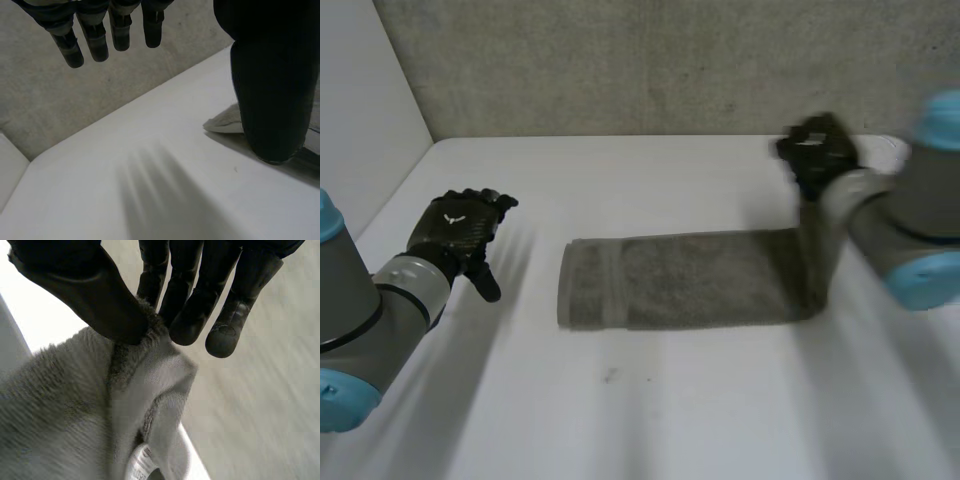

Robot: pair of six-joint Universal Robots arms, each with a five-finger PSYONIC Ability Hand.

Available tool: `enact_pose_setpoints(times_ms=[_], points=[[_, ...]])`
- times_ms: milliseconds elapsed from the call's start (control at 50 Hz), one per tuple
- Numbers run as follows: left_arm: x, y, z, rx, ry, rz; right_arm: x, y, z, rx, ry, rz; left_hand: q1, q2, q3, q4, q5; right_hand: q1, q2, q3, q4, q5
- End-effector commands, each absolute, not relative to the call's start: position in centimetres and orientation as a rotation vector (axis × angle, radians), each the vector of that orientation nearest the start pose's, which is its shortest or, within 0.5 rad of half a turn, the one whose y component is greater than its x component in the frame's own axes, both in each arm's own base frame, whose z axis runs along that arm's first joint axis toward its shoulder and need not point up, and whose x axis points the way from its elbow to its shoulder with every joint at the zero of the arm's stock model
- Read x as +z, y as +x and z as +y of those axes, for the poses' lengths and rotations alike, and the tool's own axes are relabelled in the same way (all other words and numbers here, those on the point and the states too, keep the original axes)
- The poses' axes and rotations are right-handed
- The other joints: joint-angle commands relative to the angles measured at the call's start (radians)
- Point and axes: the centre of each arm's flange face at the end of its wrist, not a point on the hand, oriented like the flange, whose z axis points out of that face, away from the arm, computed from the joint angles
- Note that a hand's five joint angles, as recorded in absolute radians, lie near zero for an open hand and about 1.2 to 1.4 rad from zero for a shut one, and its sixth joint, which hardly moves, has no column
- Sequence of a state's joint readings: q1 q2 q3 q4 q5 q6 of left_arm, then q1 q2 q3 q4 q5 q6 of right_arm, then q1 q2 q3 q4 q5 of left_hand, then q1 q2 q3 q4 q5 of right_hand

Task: Fold the towel.

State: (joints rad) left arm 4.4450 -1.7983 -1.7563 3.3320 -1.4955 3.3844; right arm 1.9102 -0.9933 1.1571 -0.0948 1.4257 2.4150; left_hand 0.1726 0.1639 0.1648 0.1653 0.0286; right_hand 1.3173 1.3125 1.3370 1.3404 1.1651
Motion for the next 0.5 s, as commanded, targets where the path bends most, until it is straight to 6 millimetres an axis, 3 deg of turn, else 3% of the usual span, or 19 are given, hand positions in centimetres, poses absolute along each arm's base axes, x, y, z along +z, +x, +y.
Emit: enact_pose_setpoints(times_ms=[20,60,80,120,220,260,300,320,340,420,460,480,500], points=[[20.7,-21.1,-27.6,-2.034,0.643,2.409,20.5,41.1,-25.3,-2.107,-1.565,1.615,0.002,0.011,0.010,0.009,-0.029,0.079,0.084,0.059,0.056,0.057],[20.7,-20.9,-27.7,-2.030,0.637,2.410,18.6,43.4,-22.0,-2.023,-1.631,1.541,0.002,0.011,0.010,0.009,-0.029,0.079,0.084,0.059,0.056,0.057],[20.7,-20.8,-27.8,-2.029,0.633,2.409,18.6,43.4,-22.0,-2.023,-1.631,1.540,0.002,0.011,0.010,0.009,-0.029,0.079,0.084,0.059,0.056,0.057],[20.7,-20.8,-27.8,-2.028,0.628,2.408,16.8,45.0,-18.9,-1.941,-1.691,1.479,0.002,0.011,0.010,0.009,-0.029,0.079,0.084,0.059,0.056,0.057],[20.7,-20.7,-27.9,-2.029,0.622,2.408,14.8,45.7,-16.8,-1.873,-1.770,1.447,0.002,0.011,0.010,0.009,-0.029,0.079,0.084,0.059,0.056,0.057],[20.6,-20.7,-27.9,-2.026,0.625,2.411,14.2,45.7,-16.9,-1.873,-1.795,1.455,0.002,0.011,0.010,0.009,-0.029,0.065,0.070,0.046,0.042,0.043],[20.6,-20.7,-27.9,-2.024,0.625,2.412,14.1,45.2,-17.0,-1.863,-1.817,1.474,0.002,0.011,0.010,0.009,-0.029,-0.925,-0.920,-0.945,-0.948,-0.947],[20.5,-20.7,-27.8,-2.023,0.627,2.415,14.1,45.2,-17.0,-1.863,-1.817,1.474,0.002,0.011,0.010,0.009,-0.029,-0.930,-0.925,-0.950,-0.953,-0.952],[20.5,-20.7,-27.8,-2.023,0.627,2.415,14.3,44.7,-17.3,-1.865,-1.814,1.499,0.002,0.011,0.010,0.009,-0.029,-1.143,-1.138,-1.162,-1.166,-1.165],[20.5,-20.7,-27.8,-2.022,0.626,2.414,15.9,43.1,-18.4,-1.876,-1.771,1.552,0.002,0.011,0.010,0.009,-0.029,-1.143,-1.138,-1.162,-1.166,-1.165],[20.5,-20.7,-27.8,-2.022,0.626,2.414,17.7,40.5,-20.3,-1.893,-1.656,1.647,0.002,0.011,0.010,0.009,-0.029,-1.143,-1.138,-1.162,-1.166,-1.165],[20.6,-20.7,-27.9,-2.024,0.625,2.412,17.8,40.5,-20.3,-1.893,-1.655,1.648,0.002,0.011,0.010,0.009,-0.029,-1.143,-1.138,-1.162,-1.166,-1.165],[20.6,-20.7,-27.9,-2.024,0.625,2.412,18.3,39.3,-21.0,-1.886,-1.586,1.696,0.002,0.011,0.010,0.009,-0.029,-1.143,-1.138,-1.162,-1.166,-1.165]])
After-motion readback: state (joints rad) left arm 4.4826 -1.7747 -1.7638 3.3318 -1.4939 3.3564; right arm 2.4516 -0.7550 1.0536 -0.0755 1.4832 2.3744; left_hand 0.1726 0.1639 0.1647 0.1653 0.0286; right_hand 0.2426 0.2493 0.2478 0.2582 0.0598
